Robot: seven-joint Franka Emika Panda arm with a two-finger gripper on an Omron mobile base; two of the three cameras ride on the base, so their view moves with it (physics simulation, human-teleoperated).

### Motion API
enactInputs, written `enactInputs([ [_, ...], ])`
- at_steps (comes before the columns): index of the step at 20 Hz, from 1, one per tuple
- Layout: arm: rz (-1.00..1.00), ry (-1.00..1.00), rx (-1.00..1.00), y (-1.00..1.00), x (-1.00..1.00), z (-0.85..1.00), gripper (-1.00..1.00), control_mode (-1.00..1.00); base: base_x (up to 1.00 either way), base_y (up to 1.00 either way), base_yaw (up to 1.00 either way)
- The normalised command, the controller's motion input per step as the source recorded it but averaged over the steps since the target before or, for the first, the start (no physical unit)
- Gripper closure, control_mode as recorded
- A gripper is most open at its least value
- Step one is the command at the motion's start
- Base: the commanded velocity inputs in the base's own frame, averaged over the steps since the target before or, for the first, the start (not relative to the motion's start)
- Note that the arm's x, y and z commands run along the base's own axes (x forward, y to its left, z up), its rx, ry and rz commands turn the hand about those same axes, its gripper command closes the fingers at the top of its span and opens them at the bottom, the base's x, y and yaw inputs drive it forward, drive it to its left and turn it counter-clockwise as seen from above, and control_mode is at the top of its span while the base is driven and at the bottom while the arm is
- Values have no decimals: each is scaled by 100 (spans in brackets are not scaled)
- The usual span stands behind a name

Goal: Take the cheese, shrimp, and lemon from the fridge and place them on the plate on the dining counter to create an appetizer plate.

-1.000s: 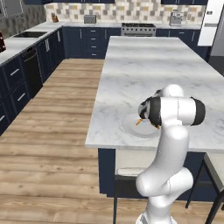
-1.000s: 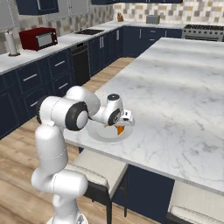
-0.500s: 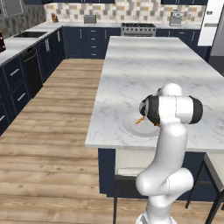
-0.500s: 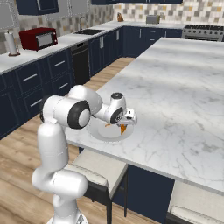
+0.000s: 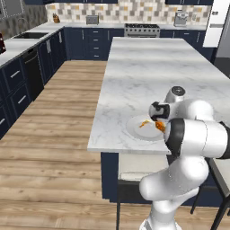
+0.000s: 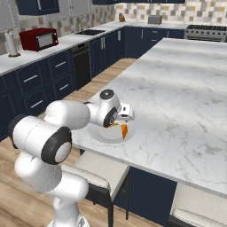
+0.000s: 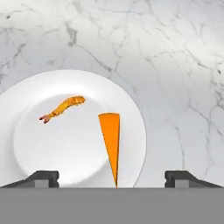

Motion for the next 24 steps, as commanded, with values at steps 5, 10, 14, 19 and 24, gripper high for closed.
enactInputs([
  [5, 0, -37, 6, 42, -97, 97, -100, -100, 0, 0, 0],
  [10, -7, -27, 20, 7, -79, 100, -100, -100, 0, 0, 0],
  [14, -4, 3, 14, 0, -91, 100, -100, -100, 0, 0, 0],
  [19, 0, 24, 5, 18, -73, 76, -100, -100, 0, 0, 0],
  [24, 0, 13, -1, 61, -9, 1, -100, -100, 0, 0, 0],
])
